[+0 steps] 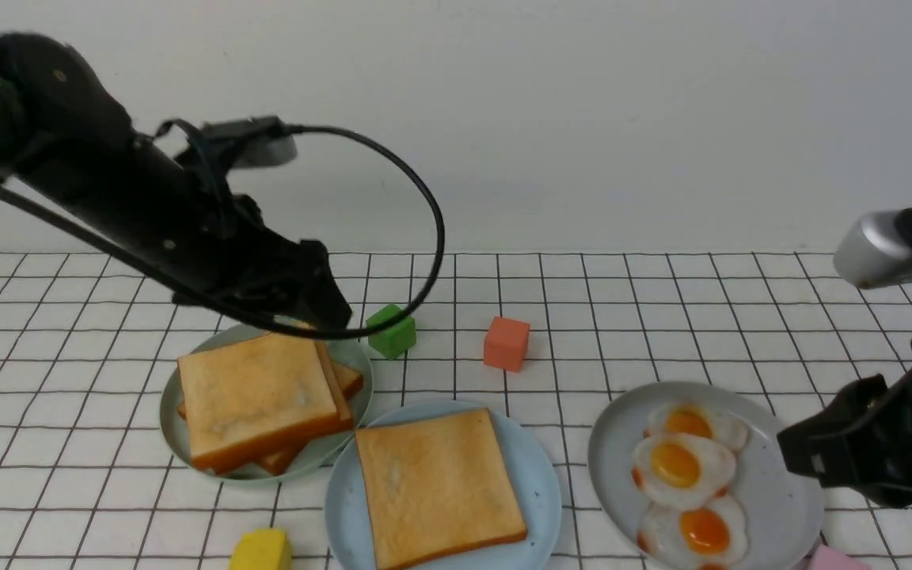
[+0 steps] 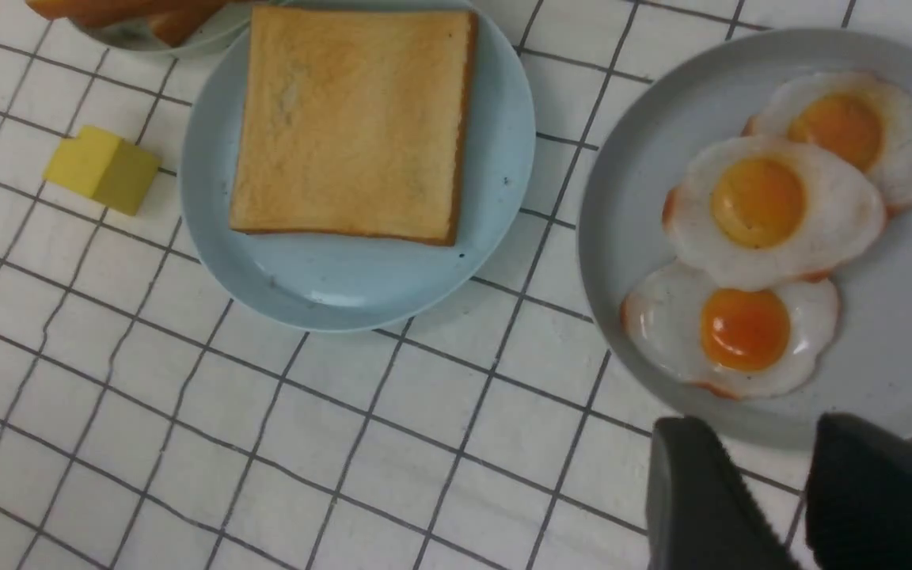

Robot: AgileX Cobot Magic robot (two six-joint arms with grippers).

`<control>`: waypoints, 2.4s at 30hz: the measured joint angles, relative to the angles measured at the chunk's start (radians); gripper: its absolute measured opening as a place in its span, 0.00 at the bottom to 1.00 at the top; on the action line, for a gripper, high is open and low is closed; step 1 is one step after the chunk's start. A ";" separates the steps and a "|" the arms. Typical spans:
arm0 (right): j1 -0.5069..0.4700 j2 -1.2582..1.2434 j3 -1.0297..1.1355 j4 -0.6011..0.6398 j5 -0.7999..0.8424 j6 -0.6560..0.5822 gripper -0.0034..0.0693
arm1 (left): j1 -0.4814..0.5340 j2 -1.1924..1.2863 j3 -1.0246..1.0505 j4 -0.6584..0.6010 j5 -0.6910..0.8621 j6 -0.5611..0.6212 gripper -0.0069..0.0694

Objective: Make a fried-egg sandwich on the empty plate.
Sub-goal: Use the right arm to grab a fried egg, then use the right arm to place the fried egg on the slice of bread in the middle

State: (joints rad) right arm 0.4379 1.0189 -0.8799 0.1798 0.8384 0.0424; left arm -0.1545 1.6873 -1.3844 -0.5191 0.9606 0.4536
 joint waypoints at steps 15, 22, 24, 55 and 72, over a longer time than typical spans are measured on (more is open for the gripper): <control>-0.241 0.263 -0.001 -0.081 -0.143 0.156 0.38 | -0.347 -0.391 0.285 -0.064 0.003 -0.001 0.07; -0.444 0.473 -0.002 0.529 -0.138 -0.384 0.38 | -0.524 -0.452 0.425 -0.067 -0.212 0.000 0.07; -0.482 0.543 -0.003 0.689 -0.129 -0.521 0.41 | -0.553 -0.454 0.429 -0.069 -0.244 0.001 0.07; -0.547 0.854 -0.013 1.017 -0.158 -0.812 0.26 | -0.564 -0.454 0.431 -0.070 -0.284 0.003 0.07; -0.536 0.648 -0.013 1.015 -0.102 -0.801 0.14 | -0.548 -0.546 0.431 0.212 -0.178 -0.293 0.07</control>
State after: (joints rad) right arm -0.0982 1.6667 -0.8925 1.1947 0.7364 -0.7582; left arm -0.7030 1.1410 -0.9537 -0.3068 0.7825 0.1604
